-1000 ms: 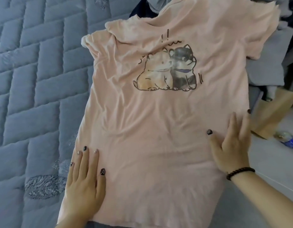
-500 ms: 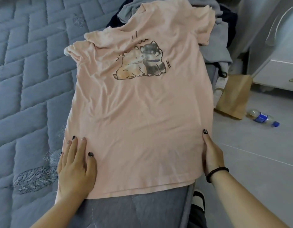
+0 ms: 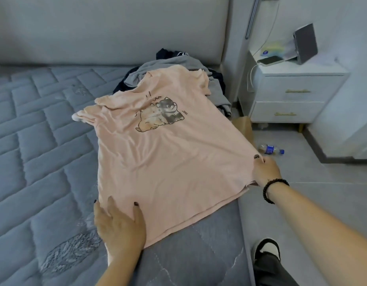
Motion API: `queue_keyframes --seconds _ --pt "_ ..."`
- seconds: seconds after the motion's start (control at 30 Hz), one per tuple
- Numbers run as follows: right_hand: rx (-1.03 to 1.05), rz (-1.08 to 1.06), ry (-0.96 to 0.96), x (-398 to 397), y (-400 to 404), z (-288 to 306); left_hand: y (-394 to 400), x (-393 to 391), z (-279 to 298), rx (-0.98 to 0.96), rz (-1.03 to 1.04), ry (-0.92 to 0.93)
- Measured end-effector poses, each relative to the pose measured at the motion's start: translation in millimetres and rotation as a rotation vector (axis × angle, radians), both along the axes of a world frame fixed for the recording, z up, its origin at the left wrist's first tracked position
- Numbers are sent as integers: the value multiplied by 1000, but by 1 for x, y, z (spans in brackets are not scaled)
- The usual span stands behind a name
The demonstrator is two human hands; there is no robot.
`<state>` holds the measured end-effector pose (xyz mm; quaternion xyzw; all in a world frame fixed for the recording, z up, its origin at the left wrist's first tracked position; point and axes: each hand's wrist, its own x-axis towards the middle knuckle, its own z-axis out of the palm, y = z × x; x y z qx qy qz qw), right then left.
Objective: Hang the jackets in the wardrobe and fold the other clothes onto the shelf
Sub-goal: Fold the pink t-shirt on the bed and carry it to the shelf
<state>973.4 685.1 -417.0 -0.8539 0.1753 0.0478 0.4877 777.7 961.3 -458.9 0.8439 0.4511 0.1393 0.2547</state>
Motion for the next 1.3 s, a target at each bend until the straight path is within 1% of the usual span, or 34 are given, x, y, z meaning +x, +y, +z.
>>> queue_keyframes --seconds 0.1,0.23,0.3,0.4,0.57,0.63,0.7,0.83,0.93,0.97,1.03,1.1,1.2,1.3 --pt "-1 -1 70 -39 16 3 -2 -21 8 -142 124 28" --pt "18 -4 162 -77 28 8 3 -47 17 -385 98 -37" --pt "-4 14 175 -87 29 13 19 -54 25 -438 67 -75" --pt "111 -8 196 -102 26 24 53 -75 43 -396 12 -74" --pt "226 -60 262 -131 7 37 108 -144 66 -232 -131 185" --pt "174 -41 317 -143 0 38 125 -169 70 -186 -166 294" --pt "119 20 377 -160 -4 37 136 -190 72 -165 -178 386" --pt "175 84 420 -198 -5 31 141 -215 62 -107 -240 548" --pt "188 75 381 -221 -5 24 136 -221 48 -132 -236 573" --pt "186 71 376 -227 -5 23 132 -220 44 -111 -233 583" --pt "105 106 362 -237 -5 22 119 -213 41 47 -236 611" --pt "-72 211 346 -243 -7 21 101 -201 47 181 -269 597" --pt "-331 327 361 -246 -5 23 70 -170 48 186 -476 552" --pt "-579 336 257 -244 1 26 40 -131 43 117 -662 508"
